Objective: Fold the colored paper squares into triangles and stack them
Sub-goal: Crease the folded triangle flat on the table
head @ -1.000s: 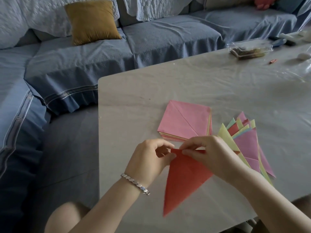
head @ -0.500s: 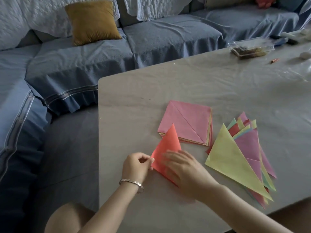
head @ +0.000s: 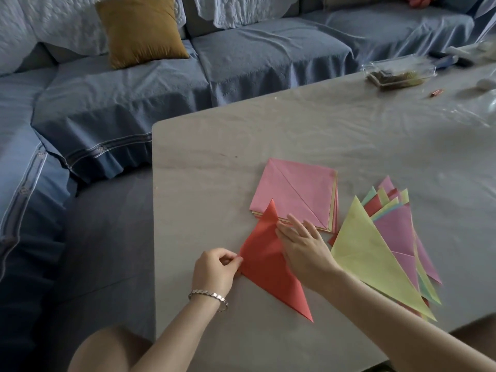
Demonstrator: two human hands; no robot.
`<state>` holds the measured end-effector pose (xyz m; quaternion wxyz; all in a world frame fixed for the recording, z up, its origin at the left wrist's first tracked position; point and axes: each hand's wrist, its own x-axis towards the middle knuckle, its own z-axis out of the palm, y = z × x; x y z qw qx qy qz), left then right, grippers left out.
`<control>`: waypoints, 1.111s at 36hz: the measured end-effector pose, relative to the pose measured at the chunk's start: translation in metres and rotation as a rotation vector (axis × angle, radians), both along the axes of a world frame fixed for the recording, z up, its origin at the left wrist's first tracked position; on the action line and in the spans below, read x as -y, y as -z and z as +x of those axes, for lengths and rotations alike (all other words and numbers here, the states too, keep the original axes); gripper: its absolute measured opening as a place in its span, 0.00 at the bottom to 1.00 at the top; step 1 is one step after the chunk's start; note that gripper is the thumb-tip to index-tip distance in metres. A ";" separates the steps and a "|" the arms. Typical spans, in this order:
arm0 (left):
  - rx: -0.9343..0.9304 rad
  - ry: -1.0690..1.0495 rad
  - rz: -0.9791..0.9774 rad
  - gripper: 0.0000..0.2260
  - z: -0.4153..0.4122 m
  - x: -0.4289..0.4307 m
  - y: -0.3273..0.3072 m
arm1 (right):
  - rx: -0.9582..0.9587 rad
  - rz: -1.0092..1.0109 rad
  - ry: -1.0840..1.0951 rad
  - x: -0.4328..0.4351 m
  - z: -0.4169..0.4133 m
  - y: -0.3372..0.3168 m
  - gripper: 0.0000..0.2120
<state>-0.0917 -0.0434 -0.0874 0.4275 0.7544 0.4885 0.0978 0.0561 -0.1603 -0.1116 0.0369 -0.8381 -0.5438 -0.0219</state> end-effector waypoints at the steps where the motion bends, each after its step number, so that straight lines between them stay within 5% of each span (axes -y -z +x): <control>1: -0.001 0.004 0.001 0.08 0.000 0.000 0.000 | -0.005 -0.030 0.010 -0.008 0.004 -0.004 0.20; 3: -0.005 0.012 -0.005 0.08 0.000 -0.001 0.001 | -0.055 -0.098 0.018 -0.021 0.009 -0.009 0.26; 14: 0.011 -0.005 -0.062 0.07 -0.001 -0.002 0.001 | -0.260 -0.167 0.007 -0.047 0.043 -0.014 0.23; 30: 0.027 -0.023 -0.056 0.10 0.000 -0.003 0.004 | -0.372 -0.300 -0.192 0.022 0.032 -0.016 0.56; 35: 0.040 -0.031 -0.084 0.10 0.000 -0.005 0.004 | -0.377 -0.354 -0.224 0.040 0.019 -0.021 0.49; 40: 0.051 -0.034 -0.086 0.10 0.000 -0.004 0.004 | -0.376 -0.393 -0.244 0.052 0.010 -0.020 0.55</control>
